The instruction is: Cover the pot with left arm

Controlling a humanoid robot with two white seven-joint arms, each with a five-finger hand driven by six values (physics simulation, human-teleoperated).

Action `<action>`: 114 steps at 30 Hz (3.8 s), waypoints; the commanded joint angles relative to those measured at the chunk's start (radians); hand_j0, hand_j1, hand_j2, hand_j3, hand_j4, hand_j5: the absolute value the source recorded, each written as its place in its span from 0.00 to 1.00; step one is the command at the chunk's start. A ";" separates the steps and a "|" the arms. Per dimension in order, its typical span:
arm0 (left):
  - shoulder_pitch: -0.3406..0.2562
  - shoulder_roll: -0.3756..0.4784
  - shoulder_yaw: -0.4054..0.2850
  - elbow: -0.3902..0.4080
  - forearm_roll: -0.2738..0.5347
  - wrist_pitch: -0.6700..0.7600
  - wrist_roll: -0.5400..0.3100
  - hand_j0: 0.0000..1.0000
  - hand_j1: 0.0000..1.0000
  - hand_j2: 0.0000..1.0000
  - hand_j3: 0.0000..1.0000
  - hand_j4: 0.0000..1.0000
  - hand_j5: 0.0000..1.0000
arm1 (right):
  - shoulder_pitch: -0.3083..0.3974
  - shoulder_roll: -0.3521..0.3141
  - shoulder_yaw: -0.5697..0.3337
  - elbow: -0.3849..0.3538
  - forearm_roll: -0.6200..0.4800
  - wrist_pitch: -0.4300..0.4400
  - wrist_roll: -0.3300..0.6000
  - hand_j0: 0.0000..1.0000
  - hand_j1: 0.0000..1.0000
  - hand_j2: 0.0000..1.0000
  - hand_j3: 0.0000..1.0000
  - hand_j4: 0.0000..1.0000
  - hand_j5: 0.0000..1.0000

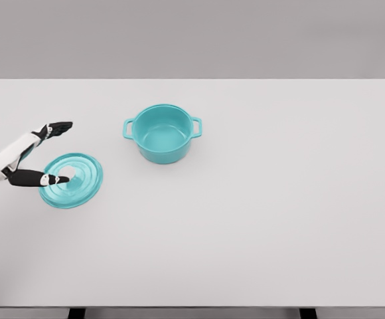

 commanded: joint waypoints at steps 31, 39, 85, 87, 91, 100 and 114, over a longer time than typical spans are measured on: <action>-0.002 0.013 -0.059 0.038 -0.002 0.022 0.000 0.84 0.84 0.84 0.84 0.84 0.84 | 0.000 0.000 0.000 0.000 0.001 0.000 0.000 1.00 1.00 1.00 1.00 1.00 1.00; -0.009 0.008 -0.059 0.072 -0.028 0.045 0.005 0.84 0.84 0.84 0.84 0.84 0.84 | 0.000 0.000 0.000 0.000 0.001 0.000 0.000 1.00 1.00 1.00 1.00 1.00 1.00; -0.020 0.008 -0.087 0.096 -0.031 0.044 0.008 0.81 0.81 0.81 0.81 0.81 0.81 | 0.000 0.000 0.000 0.000 0.001 0.000 0.000 1.00 1.00 1.00 1.00 1.00 1.00; -0.020 0.008 -0.087 0.098 -0.031 0.044 0.010 0.80 0.80 0.80 0.80 0.80 0.80 | 0.000 0.000 0.000 0.000 0.001 0.000 0.000 1.00 1.00 1.00 1.00 1.00 1.00; -0.018 0.010 -0.088 0.098 -0.031 0.044 0.008 0.72 0.72 0.72 0.72 0.72 0.72 | 0.000 0.000 0.000 -0.001 0.001 0.000 0.000 1.00 1.00 1.00 1.00 1.00 1.00; -0.018 0.007 -0.102 0.112 -0.034 0.034 0.010 0.60 0.60 0.60 0.60 0.60 0.60 | 0.000 0.000 0.000 0.000 0.001 0.000 0.000 1.00 1.00 1.00 1.00 1.00 1.00; -0.037 -0.001 -0.116 0.104 -0.037 0.033 0.008 0.54 0.54 0.54 0.54 0.54 0.54 | 0.000 0.000 0.000 0.000 0.001 0.000 0.000 1.00 1.00 1.00 1.00 1.00 1.00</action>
